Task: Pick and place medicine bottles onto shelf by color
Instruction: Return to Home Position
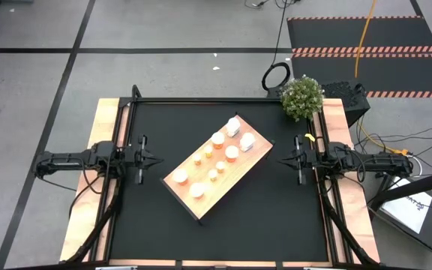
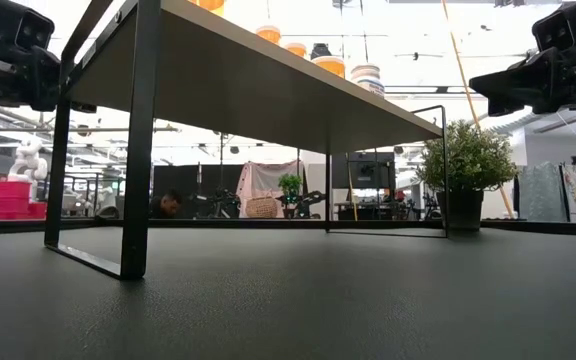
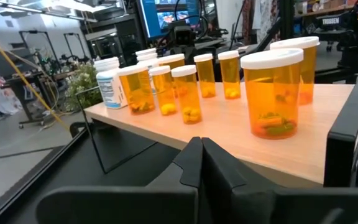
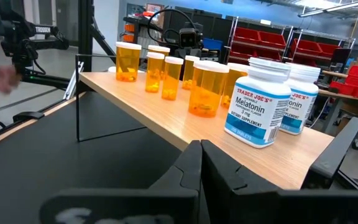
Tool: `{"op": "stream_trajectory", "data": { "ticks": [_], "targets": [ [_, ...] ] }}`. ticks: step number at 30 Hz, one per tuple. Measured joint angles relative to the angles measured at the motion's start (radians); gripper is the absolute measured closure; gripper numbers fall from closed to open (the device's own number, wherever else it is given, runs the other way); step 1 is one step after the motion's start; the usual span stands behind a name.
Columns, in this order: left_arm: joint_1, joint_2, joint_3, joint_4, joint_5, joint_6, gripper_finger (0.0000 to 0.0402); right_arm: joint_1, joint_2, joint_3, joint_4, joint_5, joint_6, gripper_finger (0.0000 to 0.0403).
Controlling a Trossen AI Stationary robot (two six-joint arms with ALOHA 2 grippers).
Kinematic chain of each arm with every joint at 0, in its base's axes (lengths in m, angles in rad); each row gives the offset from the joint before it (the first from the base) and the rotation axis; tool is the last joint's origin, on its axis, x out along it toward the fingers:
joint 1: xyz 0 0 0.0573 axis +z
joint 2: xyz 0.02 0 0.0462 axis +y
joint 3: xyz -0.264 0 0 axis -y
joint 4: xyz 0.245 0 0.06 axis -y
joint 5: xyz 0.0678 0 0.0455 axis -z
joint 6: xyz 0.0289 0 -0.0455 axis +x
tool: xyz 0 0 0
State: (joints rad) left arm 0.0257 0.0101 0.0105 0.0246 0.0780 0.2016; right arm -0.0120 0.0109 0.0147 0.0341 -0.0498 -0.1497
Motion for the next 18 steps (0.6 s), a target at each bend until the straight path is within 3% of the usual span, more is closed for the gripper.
{"op": "stream_trajectory", "data": {
  "ticks": [18],
  "targets": [
    [0.000, 0.000, 0.000, 0.001, 0.000, 0.000, 0.0372, 0.000, 0.000, 0.000, 0.000, 0.000, 0.000, 0.0403]
  ]
}}
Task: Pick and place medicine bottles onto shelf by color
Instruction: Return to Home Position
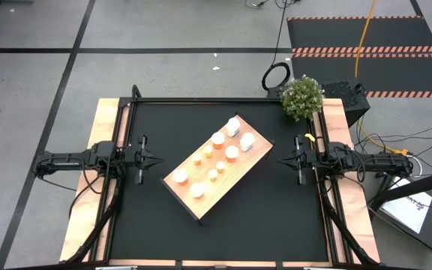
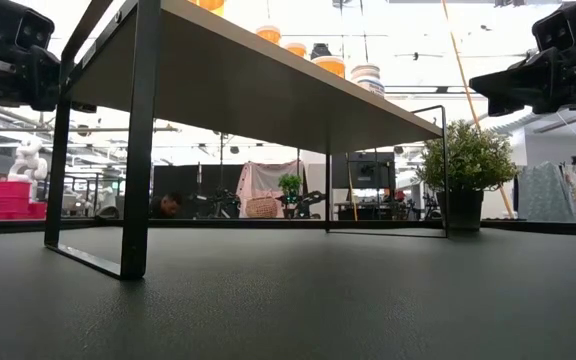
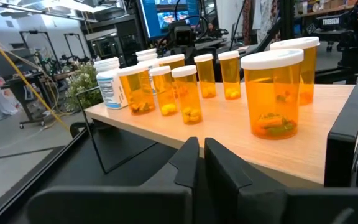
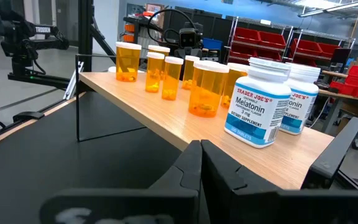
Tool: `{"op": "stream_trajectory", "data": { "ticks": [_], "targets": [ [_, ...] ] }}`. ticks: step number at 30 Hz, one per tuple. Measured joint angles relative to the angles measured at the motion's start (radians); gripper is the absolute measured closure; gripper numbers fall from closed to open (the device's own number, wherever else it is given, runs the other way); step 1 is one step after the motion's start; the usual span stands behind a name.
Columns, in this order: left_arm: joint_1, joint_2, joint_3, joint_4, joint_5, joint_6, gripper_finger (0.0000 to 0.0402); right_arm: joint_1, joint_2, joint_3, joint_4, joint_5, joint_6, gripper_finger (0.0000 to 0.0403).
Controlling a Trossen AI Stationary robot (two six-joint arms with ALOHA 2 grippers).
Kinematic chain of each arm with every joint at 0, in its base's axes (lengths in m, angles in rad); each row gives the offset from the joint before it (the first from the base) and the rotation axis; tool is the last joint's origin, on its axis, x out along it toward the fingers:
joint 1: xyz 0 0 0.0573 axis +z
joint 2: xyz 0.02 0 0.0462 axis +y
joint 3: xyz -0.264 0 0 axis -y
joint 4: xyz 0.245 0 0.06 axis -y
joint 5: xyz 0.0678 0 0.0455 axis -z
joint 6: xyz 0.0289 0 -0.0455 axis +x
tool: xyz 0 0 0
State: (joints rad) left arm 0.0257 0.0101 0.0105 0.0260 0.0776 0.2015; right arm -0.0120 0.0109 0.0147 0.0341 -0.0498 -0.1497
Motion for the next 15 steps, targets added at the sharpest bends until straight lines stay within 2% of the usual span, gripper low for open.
{"op": "stream_trajectory", "data": {
  "ticks": [15],
  "targets": [
    [0.000, 0.000, 0.000, 0.000, 0.000, 0.000, 0.0376, 0.000, 0.000, 0.000, 0.000, 0.000, 0.000, 0.0403]
  ]
}}
